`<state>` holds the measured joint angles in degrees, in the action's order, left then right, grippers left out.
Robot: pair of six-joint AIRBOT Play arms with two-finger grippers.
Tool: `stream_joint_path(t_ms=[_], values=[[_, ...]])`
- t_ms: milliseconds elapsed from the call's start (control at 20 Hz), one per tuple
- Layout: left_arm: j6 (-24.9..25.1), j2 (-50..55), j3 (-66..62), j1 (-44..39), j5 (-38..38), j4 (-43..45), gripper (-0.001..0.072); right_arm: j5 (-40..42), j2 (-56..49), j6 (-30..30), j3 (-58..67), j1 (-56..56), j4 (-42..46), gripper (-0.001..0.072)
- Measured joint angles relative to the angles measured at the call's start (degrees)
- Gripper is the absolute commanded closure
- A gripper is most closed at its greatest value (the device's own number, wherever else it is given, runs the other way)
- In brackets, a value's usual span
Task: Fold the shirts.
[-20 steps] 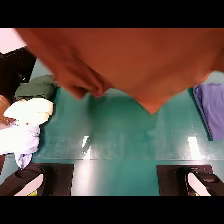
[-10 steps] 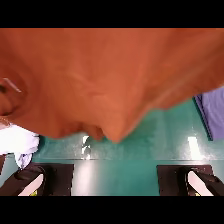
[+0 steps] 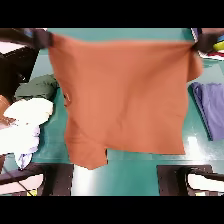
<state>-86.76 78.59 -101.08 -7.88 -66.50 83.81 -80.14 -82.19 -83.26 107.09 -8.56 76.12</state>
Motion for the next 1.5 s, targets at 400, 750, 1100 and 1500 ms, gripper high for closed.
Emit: stream_joint_path(t_ms=[400,750,1100,1500], values=[[-1.1,13.7,2.7,3.2,2.8,1.0,0.0220,-1.1,-16.2,-0.6,4.7,0.9,-7.1,0.0351],[-0.9,5.4,11.0,9.5,-8.2,-0.7,0.0220,-7.3,-7.8,1.6,-8.2,6.5,-17.4,0.0351],[0.0,-12.1,45.5,10.7,-8.5,-9.6,0.0221,-4.7,11.0,3.2,-37.9,7.6,-19.3,0.0351],[0.2,-19.0,67.3,6.5,2.7,-19.7,0.0222,-0.9,22.6,3.5,-48.8,7.8,-19.6,0.0351]])
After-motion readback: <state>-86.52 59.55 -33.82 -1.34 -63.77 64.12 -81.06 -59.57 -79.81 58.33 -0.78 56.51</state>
